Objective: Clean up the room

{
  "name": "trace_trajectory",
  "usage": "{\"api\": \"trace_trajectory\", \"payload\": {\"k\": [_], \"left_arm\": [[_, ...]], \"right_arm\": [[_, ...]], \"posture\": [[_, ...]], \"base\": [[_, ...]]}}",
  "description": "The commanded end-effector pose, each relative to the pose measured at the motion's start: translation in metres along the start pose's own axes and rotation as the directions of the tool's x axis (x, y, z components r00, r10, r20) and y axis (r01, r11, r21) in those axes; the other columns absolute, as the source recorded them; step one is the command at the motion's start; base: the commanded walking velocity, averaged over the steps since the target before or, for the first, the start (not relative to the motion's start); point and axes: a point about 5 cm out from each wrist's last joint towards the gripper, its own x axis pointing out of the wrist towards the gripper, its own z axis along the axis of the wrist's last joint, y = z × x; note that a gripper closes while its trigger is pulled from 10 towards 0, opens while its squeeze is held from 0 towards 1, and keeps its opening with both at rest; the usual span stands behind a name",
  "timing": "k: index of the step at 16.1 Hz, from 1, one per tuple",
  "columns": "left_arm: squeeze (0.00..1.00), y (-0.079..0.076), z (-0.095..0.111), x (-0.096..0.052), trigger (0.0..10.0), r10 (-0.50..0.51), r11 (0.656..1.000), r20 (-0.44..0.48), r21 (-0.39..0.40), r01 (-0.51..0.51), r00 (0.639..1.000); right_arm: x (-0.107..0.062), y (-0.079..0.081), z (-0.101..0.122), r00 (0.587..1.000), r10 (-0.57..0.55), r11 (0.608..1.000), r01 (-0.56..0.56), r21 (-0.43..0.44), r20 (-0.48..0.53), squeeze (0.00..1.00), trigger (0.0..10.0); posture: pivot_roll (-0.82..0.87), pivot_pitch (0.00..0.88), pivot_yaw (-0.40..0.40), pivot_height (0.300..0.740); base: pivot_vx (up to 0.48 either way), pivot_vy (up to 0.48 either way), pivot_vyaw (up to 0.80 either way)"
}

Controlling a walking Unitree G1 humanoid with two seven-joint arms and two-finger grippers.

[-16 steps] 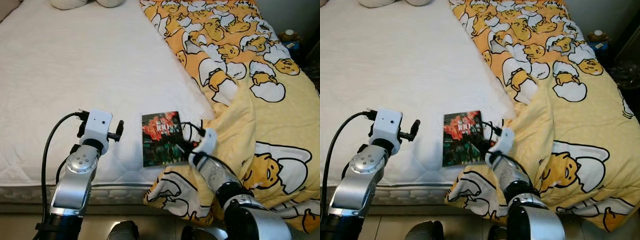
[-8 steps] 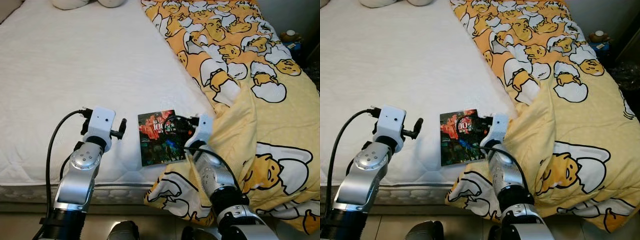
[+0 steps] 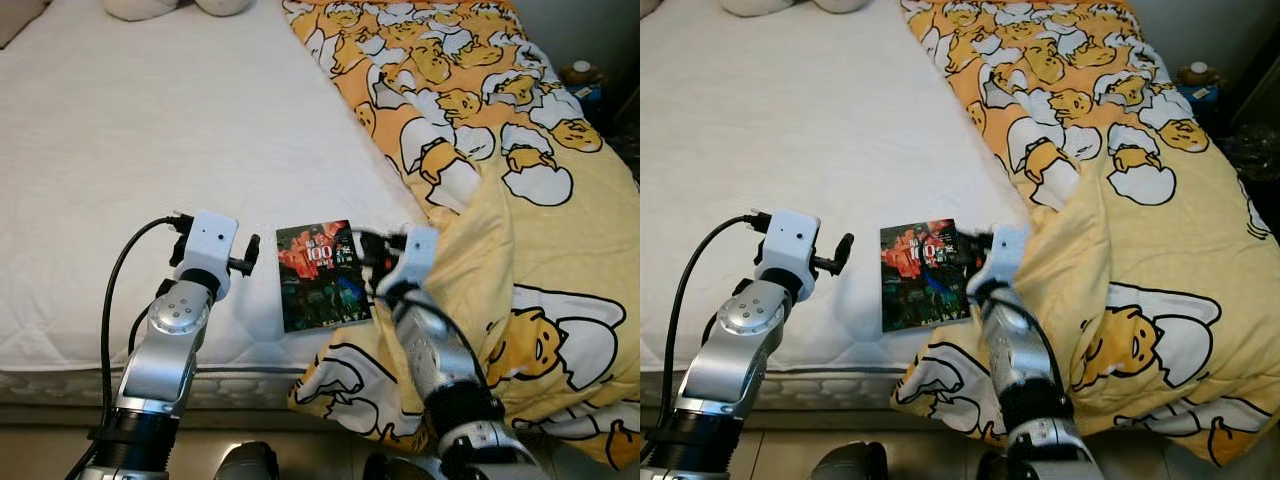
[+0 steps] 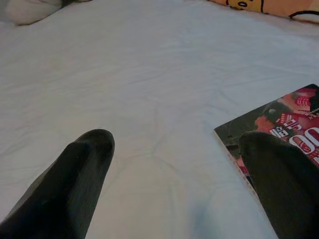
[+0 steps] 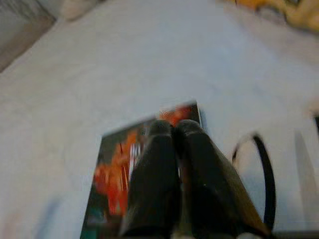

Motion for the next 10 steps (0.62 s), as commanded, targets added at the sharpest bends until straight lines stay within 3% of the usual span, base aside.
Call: {"api": "trace_trajectory", "payload": {"k": [1,2,3,6,8,10], "left_arm": [[0.00,-0.004,-0.001,0.001,10.0,-0.021,1.000,0.001,0.004,0.021,1.000],[0.00,-0.010,0.000,0.000,10.0,-0.060,0.998,0.024,-0.015,0.061,0.998],[0.00,-0.018,0.002,-0.002,10.0,-0.110,0.991,0.061,-0.072,0.115,0.992],[0.00,-0.032,0.004,-0.002,10.0,-0.151,0.975,0.123,-0.142,0.168,0.981],[0.00,-0.044,0.009,0.001,10.0,-0.177,0.966,0.158,-0.160,0.202,0.972],[0.00,-0.049,0.011,0.003,10.0,-0.185,0.964,0.176,-0.160,0.213,0.967]], "right_arm": [[-0.003,-0.004,-0.002,1.000,-0.013,1.000,0.013,-0.014,-0.011,1.00,10.0],[-0.010,-0.016,0.003,0.998,-0.060,0.979,0.063,-0.196,0.023,1.00,10.0],[-0.021,-0.032,0.012,0.987,-0.121,0.906,0.152,-0.395,0.102,1.00,10.0],[-0.054,-0.060,0.032,0.920,-0.274,0.824,0.376,-0.424,0.281,1.00,10.0],[-0.069,-0.053,0.037,0.892,-0.272,0.822,0.411,-0.394,0.362,1.00,10.0],[-0.071,-0.039,0.035,0.897,-0.221,0.851,0.370,-0.374,0.383,1.00,10.0]], "posture": [[0.19,0.097,0.011,0.740],[0.18,0.089,0.004,0.740],[0.17,0.076,-0.002,0.740],[0.12,0.036,-0.011,0.740],[0.09,0.012,-0.013,0.740],[0.07,0.000,-0.015,0.740]], "base": [[0.000,0.000,0.00],[0.000,0.000,0.00],[0.000,0.000,0.00],[0.000,0.000,0.00],[0.000,0.000,0.00],[0.000,0.000,0.00]]}}
